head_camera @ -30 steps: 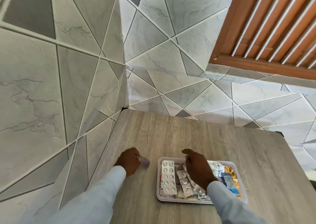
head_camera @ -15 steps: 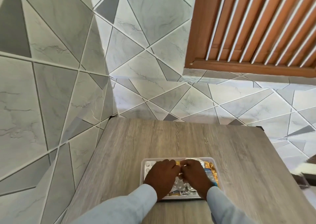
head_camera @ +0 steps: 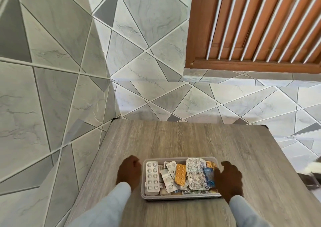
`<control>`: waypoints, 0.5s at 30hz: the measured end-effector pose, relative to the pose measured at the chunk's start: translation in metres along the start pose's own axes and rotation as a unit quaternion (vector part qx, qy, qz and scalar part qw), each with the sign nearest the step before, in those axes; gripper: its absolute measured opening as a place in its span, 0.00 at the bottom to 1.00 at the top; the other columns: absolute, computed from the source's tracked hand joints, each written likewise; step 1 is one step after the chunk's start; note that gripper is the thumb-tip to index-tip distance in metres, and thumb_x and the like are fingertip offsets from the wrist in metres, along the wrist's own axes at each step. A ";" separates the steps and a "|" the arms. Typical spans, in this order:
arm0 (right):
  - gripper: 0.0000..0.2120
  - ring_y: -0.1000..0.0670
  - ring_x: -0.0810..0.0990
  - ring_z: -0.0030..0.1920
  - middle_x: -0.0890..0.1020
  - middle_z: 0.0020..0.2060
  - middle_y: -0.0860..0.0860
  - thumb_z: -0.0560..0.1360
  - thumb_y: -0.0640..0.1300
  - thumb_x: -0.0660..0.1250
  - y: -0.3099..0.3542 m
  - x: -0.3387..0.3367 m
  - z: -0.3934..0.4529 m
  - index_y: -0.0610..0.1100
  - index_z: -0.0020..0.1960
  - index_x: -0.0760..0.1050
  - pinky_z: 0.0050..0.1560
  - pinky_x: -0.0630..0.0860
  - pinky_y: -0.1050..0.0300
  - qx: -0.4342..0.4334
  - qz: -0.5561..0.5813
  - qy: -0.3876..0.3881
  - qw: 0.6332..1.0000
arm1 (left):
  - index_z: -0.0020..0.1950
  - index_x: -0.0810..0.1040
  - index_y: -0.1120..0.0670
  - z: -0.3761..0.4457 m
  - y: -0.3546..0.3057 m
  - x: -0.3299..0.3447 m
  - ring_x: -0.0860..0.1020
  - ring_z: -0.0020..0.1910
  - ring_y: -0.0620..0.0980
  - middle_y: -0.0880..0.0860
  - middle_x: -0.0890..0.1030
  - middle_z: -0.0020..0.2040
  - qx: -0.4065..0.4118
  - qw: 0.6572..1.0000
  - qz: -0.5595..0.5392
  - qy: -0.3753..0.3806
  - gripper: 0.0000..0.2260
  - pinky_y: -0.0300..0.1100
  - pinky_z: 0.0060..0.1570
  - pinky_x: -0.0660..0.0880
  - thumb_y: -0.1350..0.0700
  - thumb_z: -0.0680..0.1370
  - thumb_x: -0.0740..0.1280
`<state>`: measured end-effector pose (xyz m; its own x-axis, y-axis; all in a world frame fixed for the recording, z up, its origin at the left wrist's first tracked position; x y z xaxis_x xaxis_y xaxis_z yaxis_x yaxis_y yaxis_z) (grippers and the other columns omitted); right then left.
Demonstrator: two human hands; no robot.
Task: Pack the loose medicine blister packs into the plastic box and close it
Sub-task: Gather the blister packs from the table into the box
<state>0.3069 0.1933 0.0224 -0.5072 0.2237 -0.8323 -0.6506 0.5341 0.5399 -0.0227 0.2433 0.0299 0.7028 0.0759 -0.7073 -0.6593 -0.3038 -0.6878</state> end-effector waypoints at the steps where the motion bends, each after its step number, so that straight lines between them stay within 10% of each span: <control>1: 0.20 0.36 0.75 0.59 0.78 0.57 0.38 0.75 0.48 0.65 -0.007 0.002 0.002 0.41 0.65 0.71 0.58 0.72 0.45 0.032 0.008 0.031 0.999 | 0.49 0.79 0.55 0.006 0.015 -0.001 0.79 0.47 0.57 0.54 0.80 0.46 -0.084 0.996 -0.037 0.012 0.07 0.42 0.46 0.72 0.58 0.77 0.62; 5: 0.09 0.42 0.78 0.43 0.81 0.49 0.39 0.78 0.43 0.61 -0.014 0.012 -0.002 0.41 0.55 0.74 0.45 0.75 0.52 0.088 0.112 0.098 0.985 | 0.38 0.79 0.65 0.011 0.052 0.015 0.78 0.32 0.58 0.63 0.79 0.36 -0.291 0.929 -0.182 0.135 0.06 0.45 0.38 0.75 0.66 0.72 0.63; 15: 0.07 0.45 0.79 0.42 0.80 0.45 0.43 0.80 0.46 0.57 -0.025 0.025 0.003 0.44 0.51 0.72 0.40 0.74 0.53 0.109 0.194 0.100 0.970 | 0.45 0.83 0.65 -0.004 0.043 0.044 0.84 0.42 0.64 0.64 0.85 0.40 -0.311 0.884 -0.277 0.210 0.06 0.56 0.45 0.81 0.66 0.70 0.70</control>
<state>0.3121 0.1877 -0.0126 -0.8029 0.2914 -0.5200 -0.2660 0.6056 0.7500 -0.0190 0.2300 -0.0295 0.9954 0.0577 -0.0762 0.0012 -0.8046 -0.5938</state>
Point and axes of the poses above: each hand's wrist, its own z-axis towards the middle knuckle, its own x-axis out of the palm, y = z × x, the point moved 2 cm from there along z, towards the middle knuckle
